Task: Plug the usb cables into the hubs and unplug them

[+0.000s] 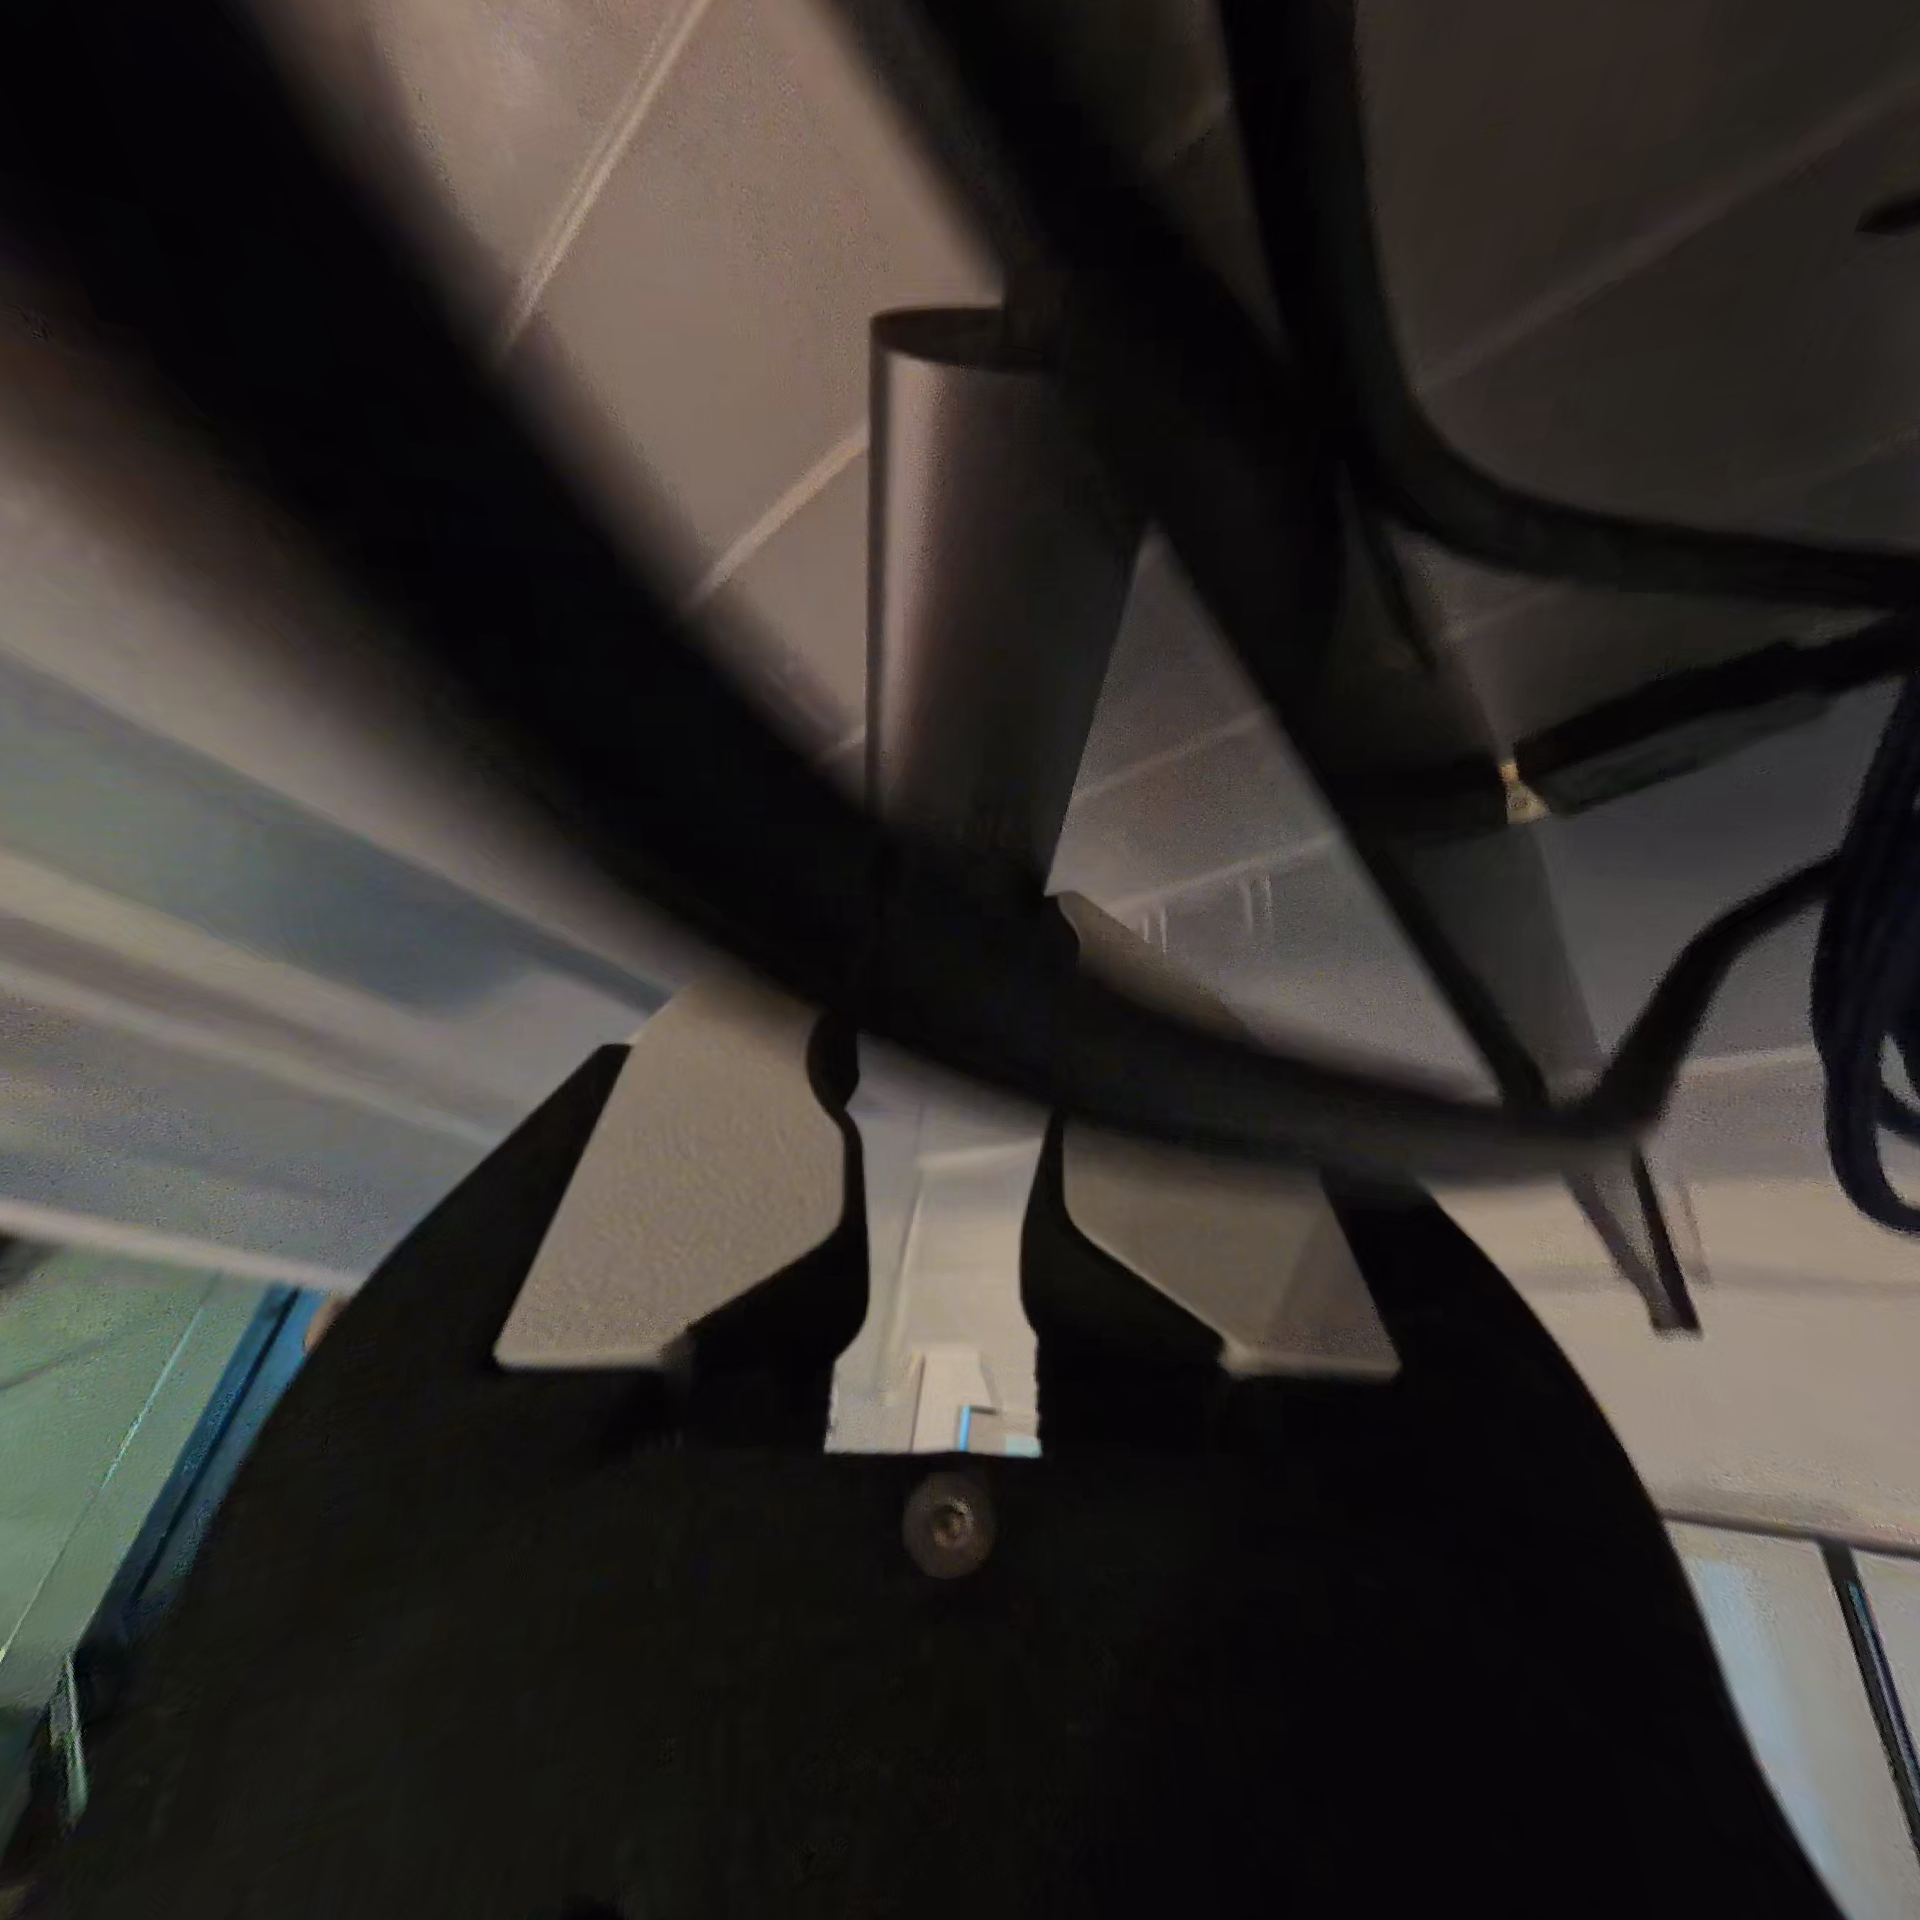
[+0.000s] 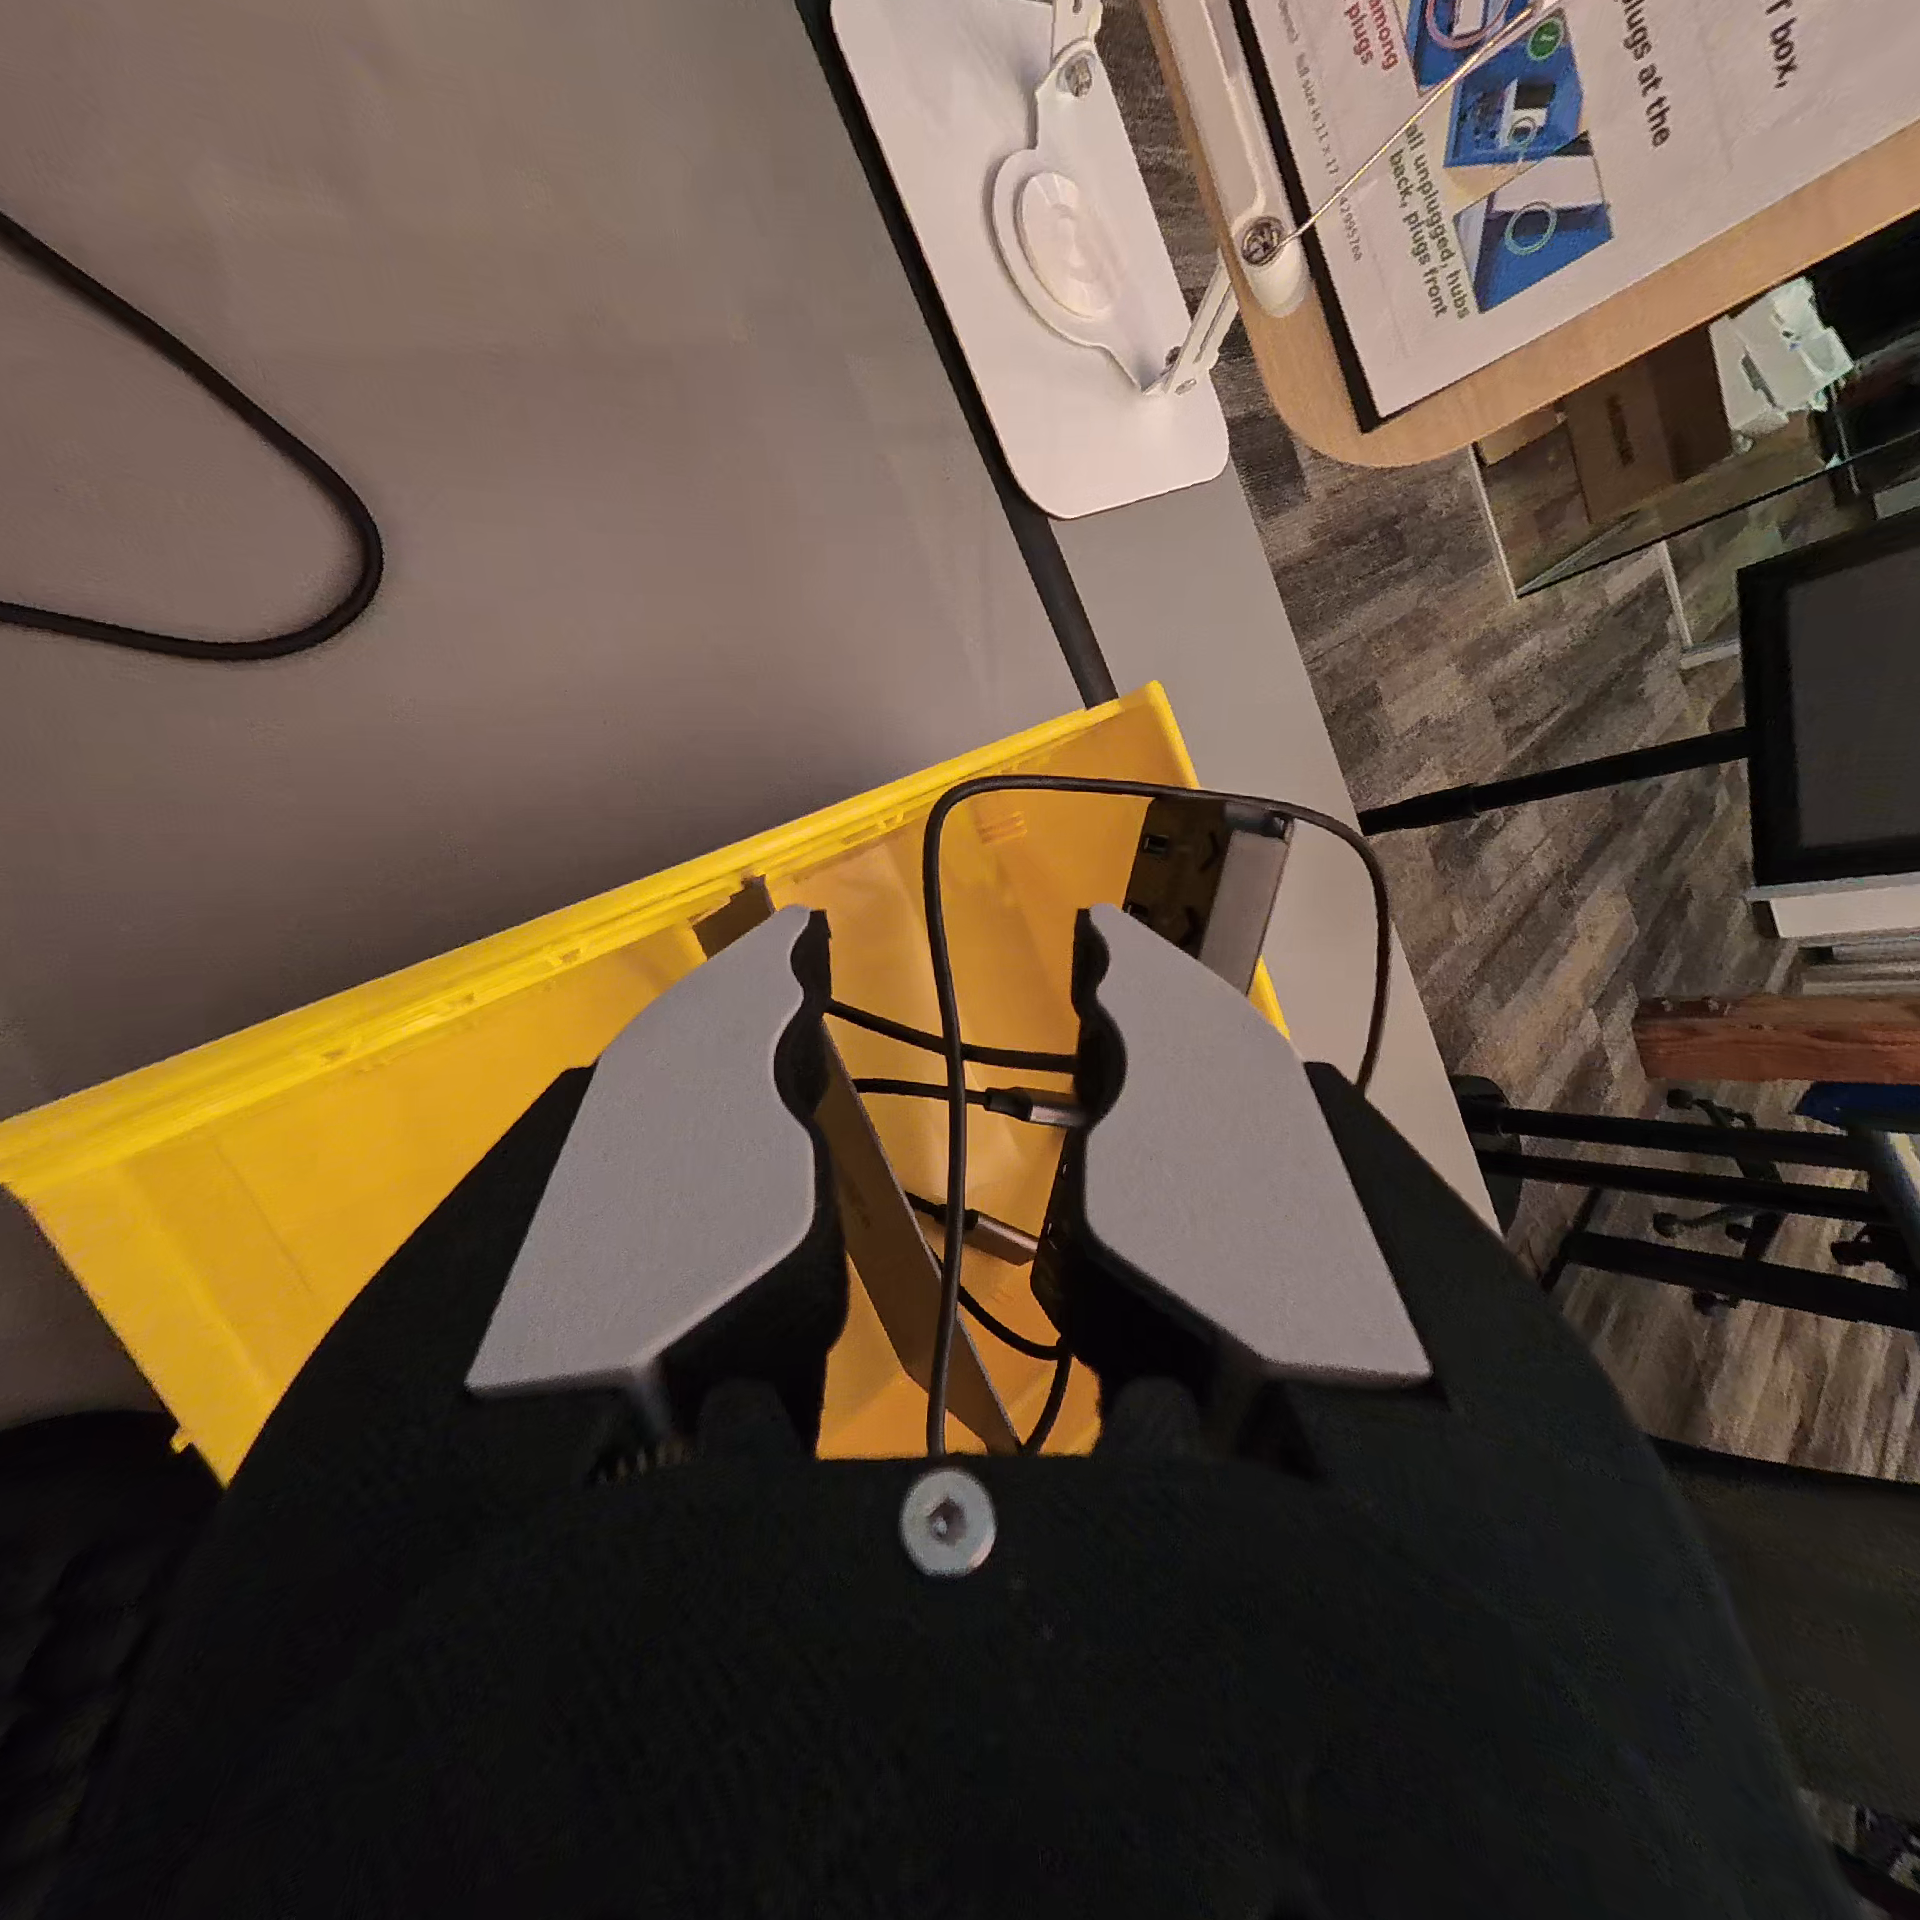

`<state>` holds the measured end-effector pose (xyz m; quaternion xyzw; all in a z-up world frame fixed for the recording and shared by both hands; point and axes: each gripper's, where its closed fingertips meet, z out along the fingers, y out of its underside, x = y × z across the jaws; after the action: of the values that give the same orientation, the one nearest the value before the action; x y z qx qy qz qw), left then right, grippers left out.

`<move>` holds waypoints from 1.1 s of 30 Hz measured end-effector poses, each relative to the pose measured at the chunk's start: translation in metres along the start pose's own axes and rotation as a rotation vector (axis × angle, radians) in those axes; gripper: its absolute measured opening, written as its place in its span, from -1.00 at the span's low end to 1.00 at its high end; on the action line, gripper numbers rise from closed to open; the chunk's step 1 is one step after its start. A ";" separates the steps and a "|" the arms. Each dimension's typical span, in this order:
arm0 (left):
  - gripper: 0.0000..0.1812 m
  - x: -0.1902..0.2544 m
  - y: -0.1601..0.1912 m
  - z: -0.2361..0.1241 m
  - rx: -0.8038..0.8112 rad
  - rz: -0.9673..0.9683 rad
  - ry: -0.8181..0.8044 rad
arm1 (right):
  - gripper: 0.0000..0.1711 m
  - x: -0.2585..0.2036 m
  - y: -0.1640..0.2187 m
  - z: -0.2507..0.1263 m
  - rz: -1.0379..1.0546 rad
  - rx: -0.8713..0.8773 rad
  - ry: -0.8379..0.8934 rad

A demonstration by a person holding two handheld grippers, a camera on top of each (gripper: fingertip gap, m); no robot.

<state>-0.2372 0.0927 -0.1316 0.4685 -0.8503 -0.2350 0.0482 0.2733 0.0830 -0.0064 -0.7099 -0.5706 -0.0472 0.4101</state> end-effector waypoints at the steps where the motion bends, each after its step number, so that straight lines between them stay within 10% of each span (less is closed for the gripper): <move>1: -0.66 -0.001 0.007 -0.006 -0.020 -0.014 -0.010 | -0.47 0.000 -0.001 -0.002 -0.001 0.006 0.000; 19: -0.66 -0.027 0.051 -0.168 -0.227 -0.254 -0.322 | -0.47 -0.007 -0.026 -0.028 -0.059 0.116 0.004; 33: -0.66 -0.012 0.033 -0.097 -0.356 -0.156 -0.189 | -0.47 -0.006 -0.032 -0.045 -0.046 0.208 -0.008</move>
<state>-0.2266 0.0832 -0.0290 0.4927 -0.7573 -0.4274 0.0319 0.2620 0.0499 0.0370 -0.6502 -0.5904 0.0057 0.4781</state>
